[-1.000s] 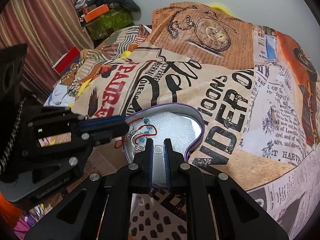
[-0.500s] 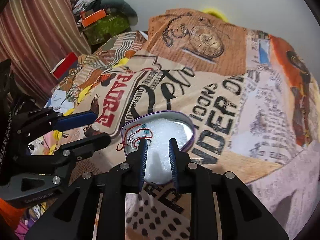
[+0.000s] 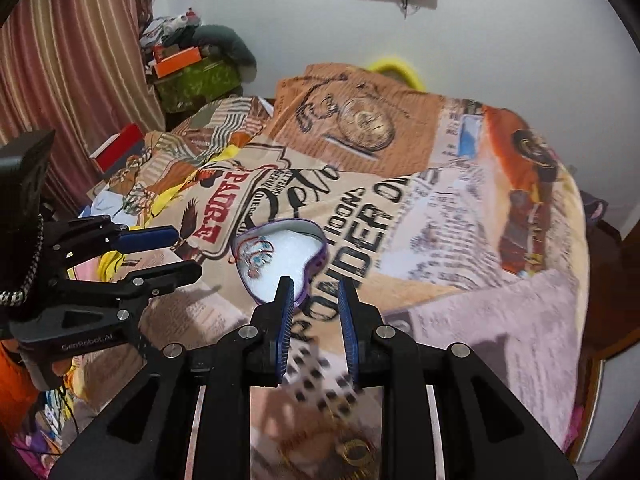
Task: Organize jewelry
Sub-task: 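Move both open tools back over the remaining rings and bracelets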
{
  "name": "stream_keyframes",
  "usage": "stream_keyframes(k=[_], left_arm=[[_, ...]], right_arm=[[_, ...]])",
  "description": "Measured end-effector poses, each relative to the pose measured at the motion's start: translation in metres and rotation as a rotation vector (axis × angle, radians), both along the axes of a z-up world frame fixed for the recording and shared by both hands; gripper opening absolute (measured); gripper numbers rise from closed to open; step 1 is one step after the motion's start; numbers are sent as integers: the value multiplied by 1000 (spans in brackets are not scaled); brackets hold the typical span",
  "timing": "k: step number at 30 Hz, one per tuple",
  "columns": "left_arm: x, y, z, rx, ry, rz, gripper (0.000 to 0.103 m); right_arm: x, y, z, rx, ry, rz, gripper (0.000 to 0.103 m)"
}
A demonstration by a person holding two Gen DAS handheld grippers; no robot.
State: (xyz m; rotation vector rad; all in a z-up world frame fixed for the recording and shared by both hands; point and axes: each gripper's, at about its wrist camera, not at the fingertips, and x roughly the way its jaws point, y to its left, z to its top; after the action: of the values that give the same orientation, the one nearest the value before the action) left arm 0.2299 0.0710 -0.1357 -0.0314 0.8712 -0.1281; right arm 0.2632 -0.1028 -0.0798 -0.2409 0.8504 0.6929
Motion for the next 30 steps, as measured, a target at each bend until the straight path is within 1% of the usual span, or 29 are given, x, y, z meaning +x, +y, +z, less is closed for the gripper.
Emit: stream_keyframes(k=[4,8,12,15,17,22,23,26,29,30], left_arm=[[-8,-20,1,6,8,-29,44],[-12,-43,-1,7,22,-69,44],[-13,-66,-6,3,47,-111,44],[-10,-81,-14,-1,79,-147,44],[-7,-92,-22,10,99,-168,44],[-1,-112,-40,66,115,-203,44],[0,-114,-43,68,124,-205,44],[6,-116,-52,45,148,-208,39],[8,-117,-52,20,147,-221,38],[8,-118,-52,16,148,-228,37]], right_arm=[[-12,-25,3,4,-11,-23,21],[-21,-43,1,-15,-30,-48,21],[-23,-64,-7,-22,-10,-74,21],[-22,-77,-14,-24,11,-94,21],[-22,-86,-20,-19,29,-101,21],[-21,-95,-34,-18,64,-101,21],[-21,-96,-37,-21,64,-102,21],[-22,-96,-46,-33,73,-92,21],[-20,-95,-53,-39,87,-81,21],[-19,-94,-56,-42,92,-79,21]])
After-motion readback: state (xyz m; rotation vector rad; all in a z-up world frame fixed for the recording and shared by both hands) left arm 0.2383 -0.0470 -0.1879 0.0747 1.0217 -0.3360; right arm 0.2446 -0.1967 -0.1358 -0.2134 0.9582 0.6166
